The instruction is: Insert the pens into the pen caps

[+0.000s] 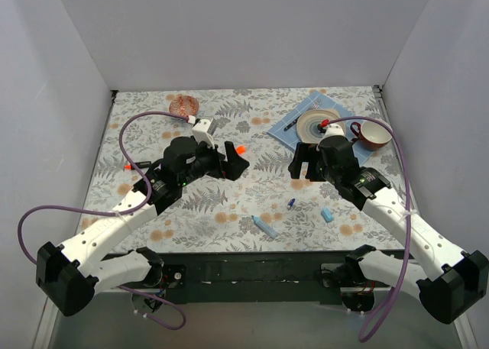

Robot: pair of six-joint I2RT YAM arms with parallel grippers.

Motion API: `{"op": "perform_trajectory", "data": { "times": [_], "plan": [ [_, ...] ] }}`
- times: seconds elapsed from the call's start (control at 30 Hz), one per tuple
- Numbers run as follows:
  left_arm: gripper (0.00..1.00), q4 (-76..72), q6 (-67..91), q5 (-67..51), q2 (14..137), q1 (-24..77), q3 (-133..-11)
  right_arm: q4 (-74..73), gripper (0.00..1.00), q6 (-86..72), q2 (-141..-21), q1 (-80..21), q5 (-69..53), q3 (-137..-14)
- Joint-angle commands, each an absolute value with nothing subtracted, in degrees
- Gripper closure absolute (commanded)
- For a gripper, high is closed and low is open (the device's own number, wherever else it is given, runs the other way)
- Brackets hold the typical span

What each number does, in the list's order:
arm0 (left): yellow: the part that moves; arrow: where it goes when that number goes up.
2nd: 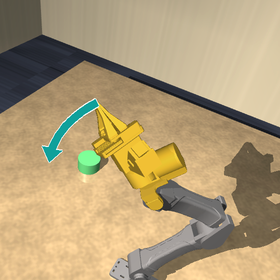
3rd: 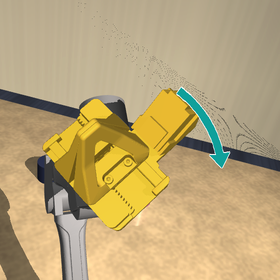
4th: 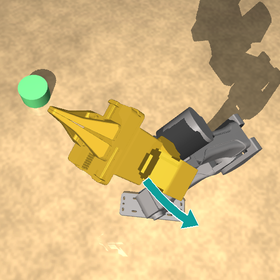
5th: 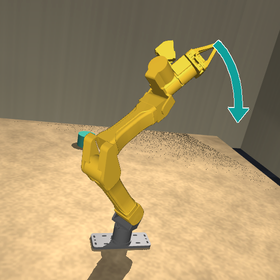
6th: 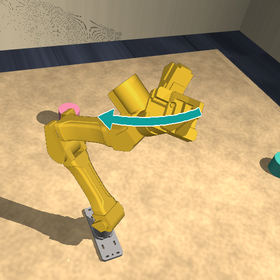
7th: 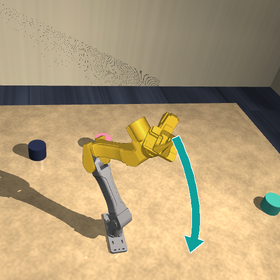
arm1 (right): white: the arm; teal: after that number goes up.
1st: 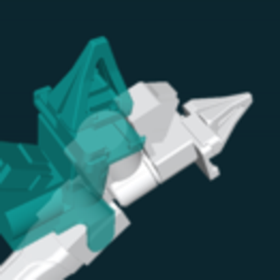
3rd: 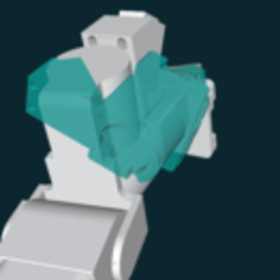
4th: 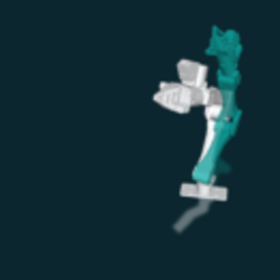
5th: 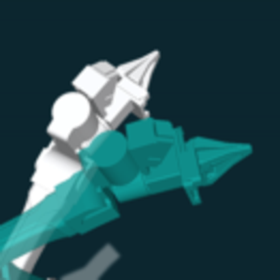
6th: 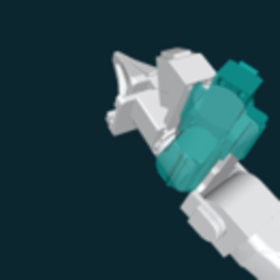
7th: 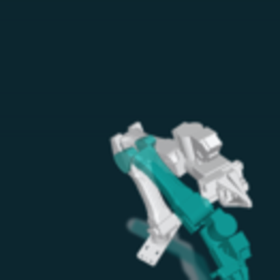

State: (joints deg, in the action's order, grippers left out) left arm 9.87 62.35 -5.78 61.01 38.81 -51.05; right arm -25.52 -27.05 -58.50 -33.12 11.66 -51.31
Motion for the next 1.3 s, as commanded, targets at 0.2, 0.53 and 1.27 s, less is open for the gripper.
{"op": "perform_trajectory", "data": {
  "times": [0.2,0.53,1.27],
  "plan": [
    [0.02,9.1,61.5,-1.8,57.9,38.9,-50.6,-24.0,0.03,-26.5,-56.2,-33.4,12.5,-54.0],
    [0.02,14.8,67.5,19.5,58.4,38.9,-53.1,-24.0,0.26,-25.0,-62.8,-36.5,-5.5,-49.0],
    [0.02,19.2,71.1,21.6,42.0,38.9,-47.2,-22.7,0.56,-26.4,-78.0,-58.9,4.7,-46.1]
  ]
}}
